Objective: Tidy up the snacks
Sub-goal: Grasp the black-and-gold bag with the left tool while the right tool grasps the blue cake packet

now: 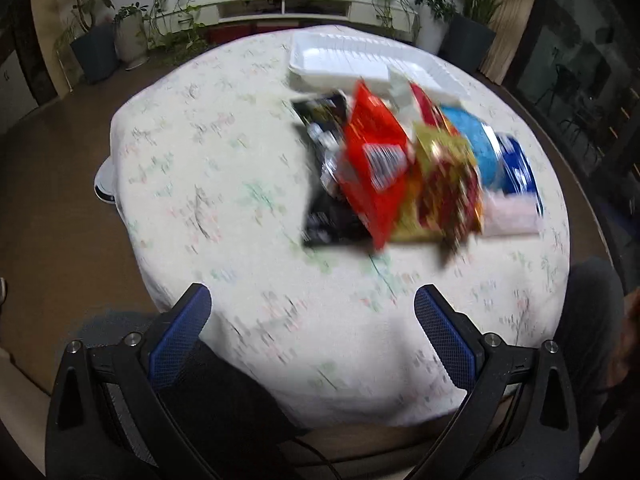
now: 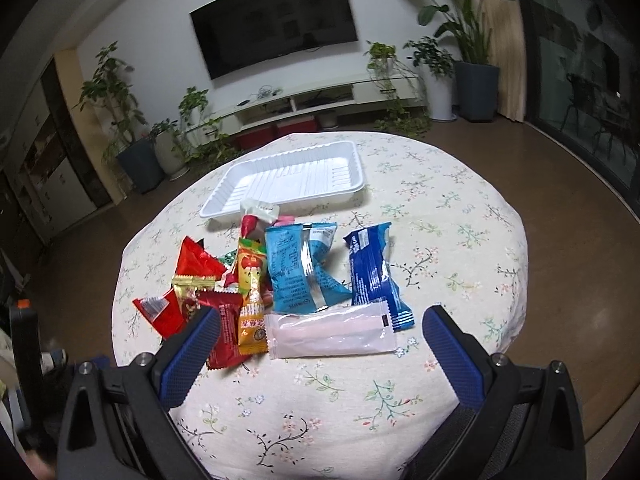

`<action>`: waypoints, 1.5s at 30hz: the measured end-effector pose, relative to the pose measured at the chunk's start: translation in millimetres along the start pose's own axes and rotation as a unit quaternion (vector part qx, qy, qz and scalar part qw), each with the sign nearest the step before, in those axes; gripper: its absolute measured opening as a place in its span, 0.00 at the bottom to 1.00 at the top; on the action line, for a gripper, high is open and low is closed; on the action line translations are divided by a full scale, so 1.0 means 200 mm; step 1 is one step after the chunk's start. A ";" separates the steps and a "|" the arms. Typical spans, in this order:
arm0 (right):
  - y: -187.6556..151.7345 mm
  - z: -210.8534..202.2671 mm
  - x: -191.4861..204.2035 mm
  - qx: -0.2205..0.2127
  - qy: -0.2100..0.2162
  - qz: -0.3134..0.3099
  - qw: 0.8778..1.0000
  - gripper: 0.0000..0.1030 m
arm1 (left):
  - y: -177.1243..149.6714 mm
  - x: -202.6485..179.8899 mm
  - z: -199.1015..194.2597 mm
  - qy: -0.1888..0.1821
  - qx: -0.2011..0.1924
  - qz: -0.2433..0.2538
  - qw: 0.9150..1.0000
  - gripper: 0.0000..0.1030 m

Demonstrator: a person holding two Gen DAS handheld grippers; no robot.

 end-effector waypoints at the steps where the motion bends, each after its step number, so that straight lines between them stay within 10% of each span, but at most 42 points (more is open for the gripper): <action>1: 0.00 0.00 0.00 -0.002 0.004 -0.004 1.000 1.00 | 0.06 0.04 -0.01 0.000 -0.009 -0.011 1.000 1.00; 6: 0.02 0.01 -0.03 -0.008 0.009 -0.005 1.000 0.99 | 0.34 0.18 0.04 -0.149 0.011 -0.102 0.984 1.00; 36: -0.02 0.14 -0.03 0.030 0.007 -0.009 0.999 0.98 | 0.59 0.03 0.58 0.015 0.098 0.084 0.992 0.79; 38: -0.01 0.13 -0.04 0.030 0.006 -0.009 0.999 0.98 | 0.60 0.03 0.59 0.011 0.095 0.081 0.992 0.69; 40: -0.02 0.13 -0.04 0.030 0.006 -0.008 0.999 0.98 | 0.58 0.04 0.60 0.002 0.094 0.076 0.993 0.34; 45: 0.00 0.14 -0.07 0.035 0.005 -0.007 0.999 0.94 | 0.58 0.05 0.59 0.002 0.078 0.072 0.994 0.25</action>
Point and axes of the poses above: each gripper's, at about its wrist camera, not at the fingertips, and z roughly the way its jaws point, x to its left, y to its top, the point moved 9 cm from there along z, roughly the way its jaws point, and after that the axes turned 4 degrees about x, right-handed, at the moved point
